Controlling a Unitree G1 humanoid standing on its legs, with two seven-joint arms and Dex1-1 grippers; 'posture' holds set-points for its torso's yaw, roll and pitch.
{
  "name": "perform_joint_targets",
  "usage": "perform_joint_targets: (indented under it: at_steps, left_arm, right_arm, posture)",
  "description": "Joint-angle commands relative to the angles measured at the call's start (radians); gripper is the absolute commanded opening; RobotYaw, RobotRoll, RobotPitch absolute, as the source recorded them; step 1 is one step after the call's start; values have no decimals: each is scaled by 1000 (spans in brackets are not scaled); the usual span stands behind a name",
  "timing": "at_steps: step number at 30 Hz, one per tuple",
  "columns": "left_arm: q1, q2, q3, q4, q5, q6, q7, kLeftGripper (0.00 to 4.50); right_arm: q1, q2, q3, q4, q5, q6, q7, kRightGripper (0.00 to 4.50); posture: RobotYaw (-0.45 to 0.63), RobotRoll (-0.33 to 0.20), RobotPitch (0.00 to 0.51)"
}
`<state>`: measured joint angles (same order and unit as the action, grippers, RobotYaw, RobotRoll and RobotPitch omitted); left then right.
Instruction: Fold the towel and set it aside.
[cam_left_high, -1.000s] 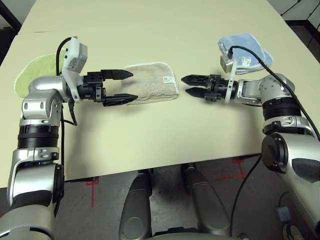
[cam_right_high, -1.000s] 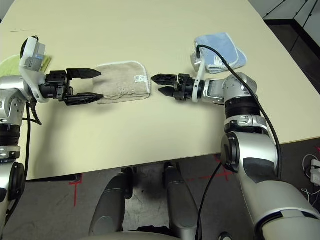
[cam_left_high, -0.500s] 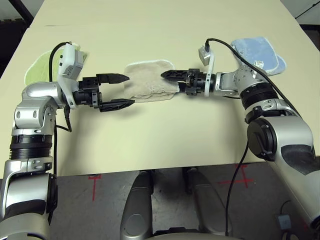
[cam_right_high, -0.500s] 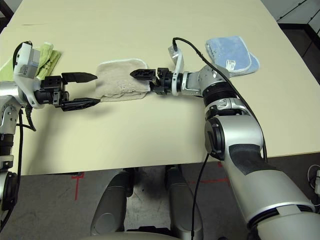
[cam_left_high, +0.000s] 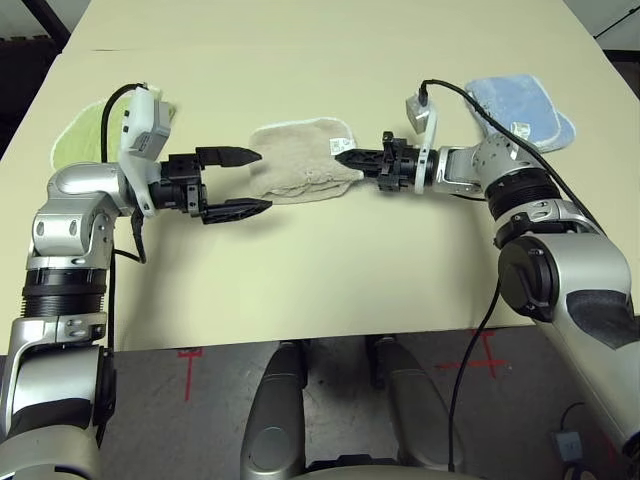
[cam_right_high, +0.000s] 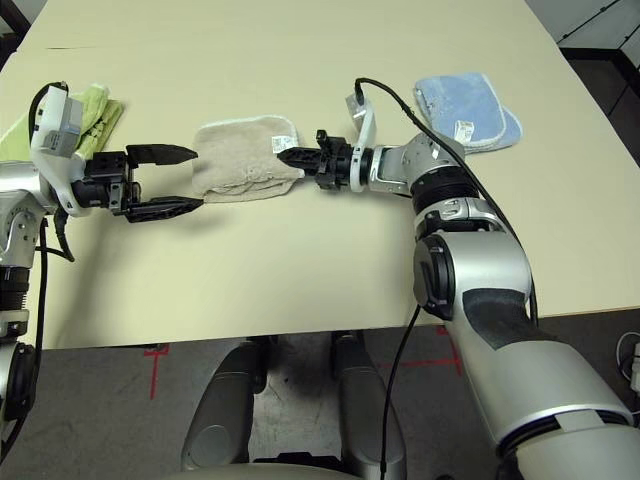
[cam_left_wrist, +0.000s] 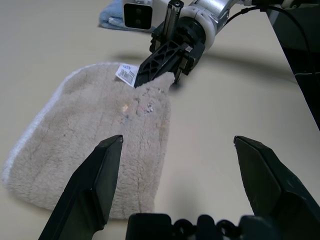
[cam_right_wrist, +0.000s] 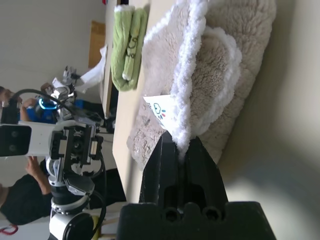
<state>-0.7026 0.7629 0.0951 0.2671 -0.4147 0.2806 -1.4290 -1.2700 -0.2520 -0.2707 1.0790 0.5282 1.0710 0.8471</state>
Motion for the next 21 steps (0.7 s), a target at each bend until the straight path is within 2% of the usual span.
perform_joint_targets:
  at_steps: [1, 9, 16, 18, 21]
  left_arm:
    - [-10, -2, -22, 17, 0, -10, -18, 4500]
    - [-40, -14, -45, 48, 8, -16, -15, 4500]
    - [-82, -74, -32, 92, 4, 8, 70, 4500]
    - [-87, -92, -25, 106, 7, -18, 89, 4500]
    - [-95, -123, -26, 159, 35, -131, 109, 4500]
  right_arm:
    - [30, -22, -31, -66, 18, -31, 12, 15]
    - [21, -59, -137, -169, 62, -217, -40, 15]
    - [-1, -96, -234, -164, 58, -576, -133, 15]
    - [-2, -107, -239, -155, 47, -655, -140, 15]
    - [2, -138, -235, -137, 22, -788, -146, 15]
  posture:
    - [120, 0, 297]
    - [81, 0, 275]
    - [38, 0, 265]
    - [28, 0, 264]
    - [13, 0, 262]
